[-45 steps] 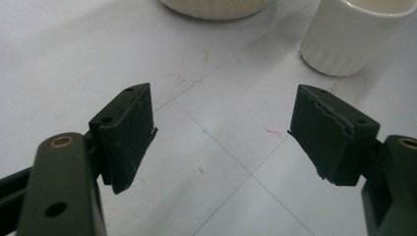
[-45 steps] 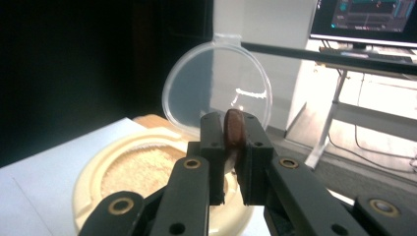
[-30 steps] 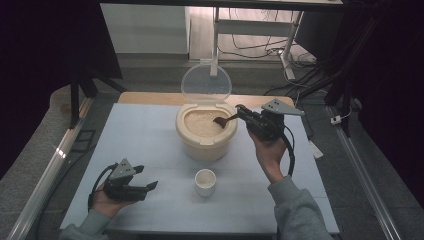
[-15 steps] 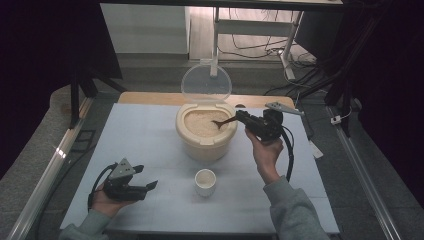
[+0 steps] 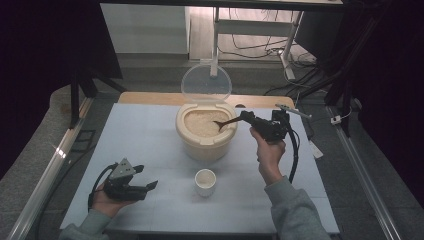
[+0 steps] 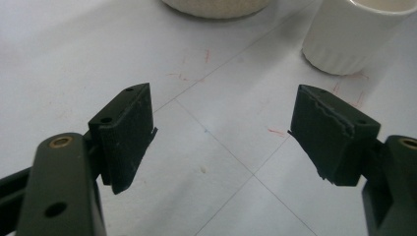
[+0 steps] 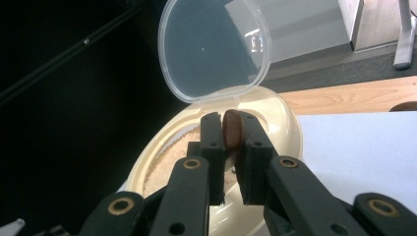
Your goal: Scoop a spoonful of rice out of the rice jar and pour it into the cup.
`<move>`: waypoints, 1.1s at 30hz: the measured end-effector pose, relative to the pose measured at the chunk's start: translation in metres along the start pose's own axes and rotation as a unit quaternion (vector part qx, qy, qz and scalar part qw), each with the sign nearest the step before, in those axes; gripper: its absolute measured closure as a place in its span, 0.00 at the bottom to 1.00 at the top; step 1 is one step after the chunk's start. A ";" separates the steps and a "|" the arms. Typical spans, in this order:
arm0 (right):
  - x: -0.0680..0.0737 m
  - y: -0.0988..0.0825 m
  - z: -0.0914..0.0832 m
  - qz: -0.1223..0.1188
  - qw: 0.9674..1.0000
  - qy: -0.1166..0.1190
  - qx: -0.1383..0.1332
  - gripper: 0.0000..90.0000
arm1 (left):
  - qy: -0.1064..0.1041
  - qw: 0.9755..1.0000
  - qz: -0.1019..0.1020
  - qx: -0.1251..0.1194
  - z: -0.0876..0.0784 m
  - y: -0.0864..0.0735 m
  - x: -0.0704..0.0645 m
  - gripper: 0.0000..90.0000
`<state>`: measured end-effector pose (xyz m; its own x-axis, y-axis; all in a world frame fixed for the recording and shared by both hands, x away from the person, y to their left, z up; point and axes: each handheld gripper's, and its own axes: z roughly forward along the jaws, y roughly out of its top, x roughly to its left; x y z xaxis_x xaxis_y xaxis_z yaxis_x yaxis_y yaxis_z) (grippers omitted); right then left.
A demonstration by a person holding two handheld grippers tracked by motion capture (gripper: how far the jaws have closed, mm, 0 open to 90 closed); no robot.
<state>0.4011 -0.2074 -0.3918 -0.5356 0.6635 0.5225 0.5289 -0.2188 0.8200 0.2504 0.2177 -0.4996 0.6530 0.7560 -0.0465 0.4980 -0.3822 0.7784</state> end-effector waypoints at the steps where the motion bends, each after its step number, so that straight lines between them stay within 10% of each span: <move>1: -0.001 0.000 0.000 0.007 1.000 0.001 -0.001 0.92 | 0.000 1.000 0.000 0.000 0.000 0.000 0.000 0.27; 11: -0.016 0.000 -0.002 0.084 0.996 0.016 -0.015 0.92 | 0.000 1.000 0.003 0.000 0.000 0.000 0.000 0.27; 33: -0.023 0.004 -0.010 0.123 0.991 0.037 -0.033 0.92 | 0.002 1.000 0.008 0.002 0.001 0.001 -0.001 0.27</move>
<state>0.4087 -0.2305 -0.3980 -0.4435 0.5302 0.7226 0.6062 -0.4164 0.6776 0.2504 0.2160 -0.4995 0.6587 0.7517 -0.0320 0.4902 -0.3965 0.7763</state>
